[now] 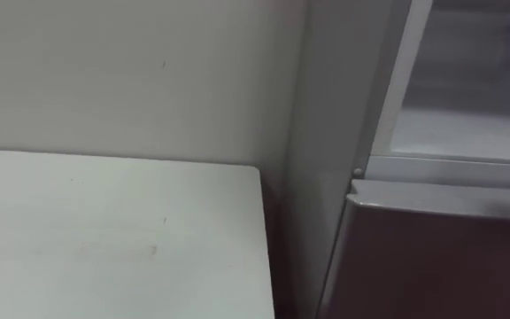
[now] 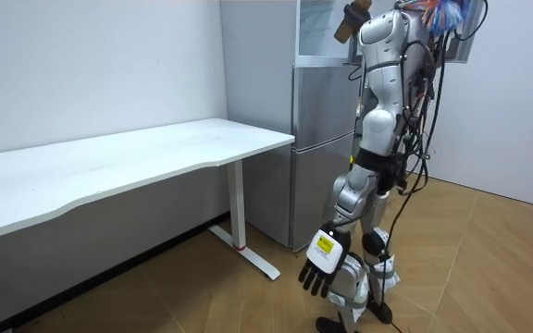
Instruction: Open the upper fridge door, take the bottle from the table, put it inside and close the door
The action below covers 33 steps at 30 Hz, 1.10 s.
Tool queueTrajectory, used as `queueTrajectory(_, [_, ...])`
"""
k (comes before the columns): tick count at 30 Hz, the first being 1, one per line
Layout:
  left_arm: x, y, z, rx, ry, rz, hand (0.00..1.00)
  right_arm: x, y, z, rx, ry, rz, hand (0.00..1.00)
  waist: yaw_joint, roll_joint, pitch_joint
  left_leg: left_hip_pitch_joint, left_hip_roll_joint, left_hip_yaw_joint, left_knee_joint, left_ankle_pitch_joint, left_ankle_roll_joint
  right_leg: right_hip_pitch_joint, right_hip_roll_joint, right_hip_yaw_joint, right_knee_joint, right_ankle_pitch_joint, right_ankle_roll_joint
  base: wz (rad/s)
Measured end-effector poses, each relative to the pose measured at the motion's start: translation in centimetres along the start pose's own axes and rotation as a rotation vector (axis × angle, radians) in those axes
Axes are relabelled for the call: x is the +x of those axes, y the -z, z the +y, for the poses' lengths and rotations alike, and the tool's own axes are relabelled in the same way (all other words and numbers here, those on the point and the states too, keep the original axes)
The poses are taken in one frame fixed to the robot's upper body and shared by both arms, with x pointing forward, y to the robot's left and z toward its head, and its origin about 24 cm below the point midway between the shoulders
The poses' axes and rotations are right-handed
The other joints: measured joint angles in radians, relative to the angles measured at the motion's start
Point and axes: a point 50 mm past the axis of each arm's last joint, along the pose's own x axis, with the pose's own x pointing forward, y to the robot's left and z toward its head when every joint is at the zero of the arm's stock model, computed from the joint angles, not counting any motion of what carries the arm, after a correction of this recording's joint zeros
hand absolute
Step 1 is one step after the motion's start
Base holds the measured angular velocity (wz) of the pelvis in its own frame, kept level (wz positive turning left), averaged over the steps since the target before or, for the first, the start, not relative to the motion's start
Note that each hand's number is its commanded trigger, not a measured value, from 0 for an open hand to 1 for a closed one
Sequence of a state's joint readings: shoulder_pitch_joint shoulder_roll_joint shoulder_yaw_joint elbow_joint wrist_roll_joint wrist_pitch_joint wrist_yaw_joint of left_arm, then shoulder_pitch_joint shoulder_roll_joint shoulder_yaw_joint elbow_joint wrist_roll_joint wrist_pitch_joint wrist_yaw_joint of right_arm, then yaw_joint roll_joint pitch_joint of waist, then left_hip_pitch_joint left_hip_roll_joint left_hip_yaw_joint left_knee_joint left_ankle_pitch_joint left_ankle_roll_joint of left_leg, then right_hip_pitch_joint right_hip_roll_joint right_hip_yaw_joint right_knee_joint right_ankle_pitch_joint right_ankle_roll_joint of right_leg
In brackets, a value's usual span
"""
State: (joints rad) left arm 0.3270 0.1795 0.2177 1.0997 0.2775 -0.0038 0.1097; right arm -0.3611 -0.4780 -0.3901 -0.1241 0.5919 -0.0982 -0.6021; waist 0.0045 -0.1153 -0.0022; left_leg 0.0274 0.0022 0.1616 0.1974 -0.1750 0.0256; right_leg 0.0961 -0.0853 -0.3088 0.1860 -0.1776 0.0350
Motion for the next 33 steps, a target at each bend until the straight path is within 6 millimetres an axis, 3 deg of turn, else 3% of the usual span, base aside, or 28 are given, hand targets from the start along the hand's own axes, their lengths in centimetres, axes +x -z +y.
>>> queueTrajectory(6, [0.0,0.2,0.4,0.0,-0.007,0.004,0.0,1.2,1.5,0.0,-0.038,0.071,0.055,1.0,0.007,0.0,0.0003,-0.019,0.0,-0.035,0.009,0.001,-0.002,0.007,-0.001,-0.055,0.0,0.0,0.0,0.21])
queueTrajectory(17, [-0.3,1.4,0.8,0.048,-0.013,0.03,0.0,2.6,1.4,0.6,-0.135,0.086,0.037,1.0,0.042,0.0,-0.0007,-0.039,-0.001,-0.058,0.019,0.003,-0.005,0.003,0.001,-0.076,0.0,0.0,0.0,0.05])
queueTrajectory(25, [-0.1,0.6,1.9,0.07,-0.022,-0.005,0.0,3.5,2.4,1.3,-0.262,0.048,0.053,1.0,0.059,-0.008,-0.0002,-0.054,-0.002,-0.072,0.036,0.004,-0.005,0.001,0.0,-0.09,0.0,0.0,0.0,0.04])
queueTrajectory(29, [-0.2,0.8,2.5,0.078,-0.036,-0.006,0.0,3.9,2.6,2.4,-0.295,-0.002,0.056,1.0,0.058,-0.018,-0.0046,-0.056,-0.003,-0.078,0.039,0.004,-0.005,0.004,0.0,-0.098,-0.002,0.0,-0.001,0.04])
queueTrajectory(33, [-0.2,0.7,2.6,0.085,-0.042,-0.007,0.0,3.8,3.1,2.4,-0.316,-0.009,0.072,1.0,0.084,-0.025,-0.0074,-0.051,-0.004,-0.085,0.039,0.004,-0.005,0.015,0.0,-0.106,-0.002,0.0,-0.001,0.06])
